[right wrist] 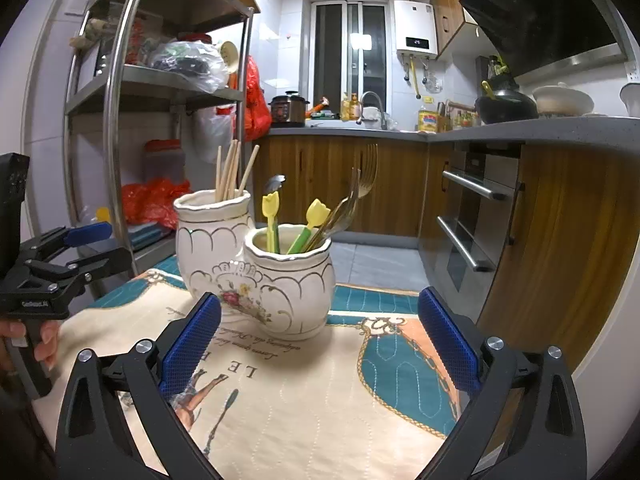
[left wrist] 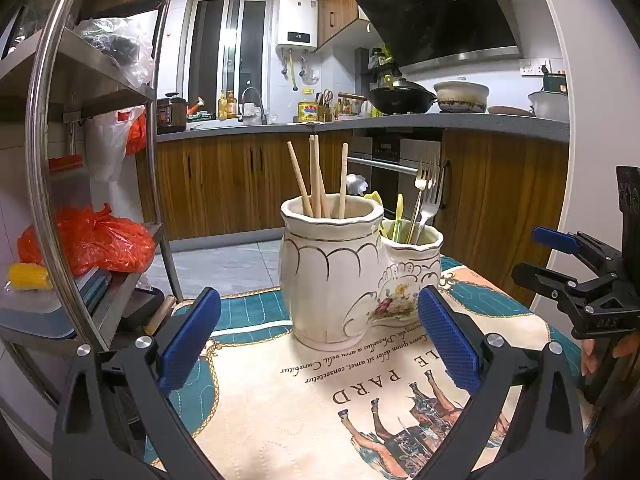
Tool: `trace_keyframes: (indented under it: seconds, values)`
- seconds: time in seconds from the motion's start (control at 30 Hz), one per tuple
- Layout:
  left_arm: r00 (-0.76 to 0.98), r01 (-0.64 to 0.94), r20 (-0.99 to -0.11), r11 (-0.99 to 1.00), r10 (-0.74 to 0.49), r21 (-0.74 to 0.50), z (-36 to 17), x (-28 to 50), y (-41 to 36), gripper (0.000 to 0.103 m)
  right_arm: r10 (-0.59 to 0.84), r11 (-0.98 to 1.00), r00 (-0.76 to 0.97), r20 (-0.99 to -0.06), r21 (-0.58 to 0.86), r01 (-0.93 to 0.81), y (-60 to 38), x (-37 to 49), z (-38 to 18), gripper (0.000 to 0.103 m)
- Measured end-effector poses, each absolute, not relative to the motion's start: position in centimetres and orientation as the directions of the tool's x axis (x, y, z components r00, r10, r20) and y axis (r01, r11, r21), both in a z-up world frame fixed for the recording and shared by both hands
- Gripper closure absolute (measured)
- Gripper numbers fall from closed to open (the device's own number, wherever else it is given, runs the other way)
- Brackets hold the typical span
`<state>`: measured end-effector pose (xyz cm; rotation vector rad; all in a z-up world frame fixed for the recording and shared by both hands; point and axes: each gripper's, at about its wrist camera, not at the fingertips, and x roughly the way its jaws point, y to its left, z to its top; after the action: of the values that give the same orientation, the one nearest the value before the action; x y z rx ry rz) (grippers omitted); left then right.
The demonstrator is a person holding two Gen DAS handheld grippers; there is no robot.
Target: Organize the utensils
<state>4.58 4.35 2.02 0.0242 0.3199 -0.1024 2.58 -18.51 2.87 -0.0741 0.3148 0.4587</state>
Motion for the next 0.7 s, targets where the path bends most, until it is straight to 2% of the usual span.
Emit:
trace_keyframes:
  seconds: [0.7]
  values:
    - [0.944,0.100,-0.317,0.995,-0.095,-0.001,2.17,4.45,4.55,0.006,0.422,0.896,0.849,-0.317,0.006,-0.444,-18.67,2.65,2.79,0.005]
